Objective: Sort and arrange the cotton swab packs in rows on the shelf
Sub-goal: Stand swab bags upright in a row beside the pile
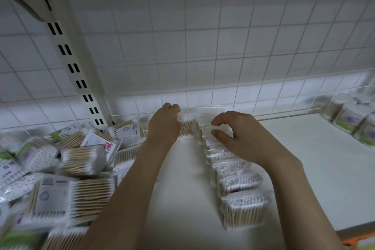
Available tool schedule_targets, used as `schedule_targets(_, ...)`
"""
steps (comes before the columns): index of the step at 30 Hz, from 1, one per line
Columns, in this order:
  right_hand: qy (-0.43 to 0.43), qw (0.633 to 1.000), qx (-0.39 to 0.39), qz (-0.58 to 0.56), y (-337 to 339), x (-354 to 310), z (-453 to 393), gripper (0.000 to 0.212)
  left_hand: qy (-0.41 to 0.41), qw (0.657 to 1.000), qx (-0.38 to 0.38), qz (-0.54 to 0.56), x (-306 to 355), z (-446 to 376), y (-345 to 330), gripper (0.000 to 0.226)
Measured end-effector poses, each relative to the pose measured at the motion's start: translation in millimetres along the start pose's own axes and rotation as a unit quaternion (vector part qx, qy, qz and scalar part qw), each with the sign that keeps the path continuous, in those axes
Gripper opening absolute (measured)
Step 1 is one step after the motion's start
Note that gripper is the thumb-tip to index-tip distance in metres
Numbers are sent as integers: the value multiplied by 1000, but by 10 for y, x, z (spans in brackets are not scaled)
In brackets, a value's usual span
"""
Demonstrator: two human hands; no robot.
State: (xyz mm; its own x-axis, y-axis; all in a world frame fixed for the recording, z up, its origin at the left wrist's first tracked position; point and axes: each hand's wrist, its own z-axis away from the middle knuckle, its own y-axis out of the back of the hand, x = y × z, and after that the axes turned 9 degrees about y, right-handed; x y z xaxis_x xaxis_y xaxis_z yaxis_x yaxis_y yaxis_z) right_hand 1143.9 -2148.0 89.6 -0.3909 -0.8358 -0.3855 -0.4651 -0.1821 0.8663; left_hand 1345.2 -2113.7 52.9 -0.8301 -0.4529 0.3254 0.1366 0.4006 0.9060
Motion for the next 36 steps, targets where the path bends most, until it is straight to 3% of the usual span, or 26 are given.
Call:
schedule_targets(7, 7, 1000, 3, 0, 21, -61, 32, 29, -9, 987, 68, -142, 26, 73, -18, 24)
schedule_targets(13, 18, 1000, 6, 5, 24, -201, 67, 29, -21, 990, 43, -129, -78, 177, 126, 38)
schedule_targets(24, 80, 996, -27, 25, -184, -730, -21, 24, 34, 989, -8, -147, -753, 491, 654, 28)
schedule_targets(32, 64, 992, -104, 42, -568, -972, -382, 34, 52, 987, -25, -148, -1068, 495, 859, 34)
schedule_targets(36, 58, 981, -171, 76, -752, -1074, -605, 41, 21, 987, -29, -157, -1107, 463, 829, 38)
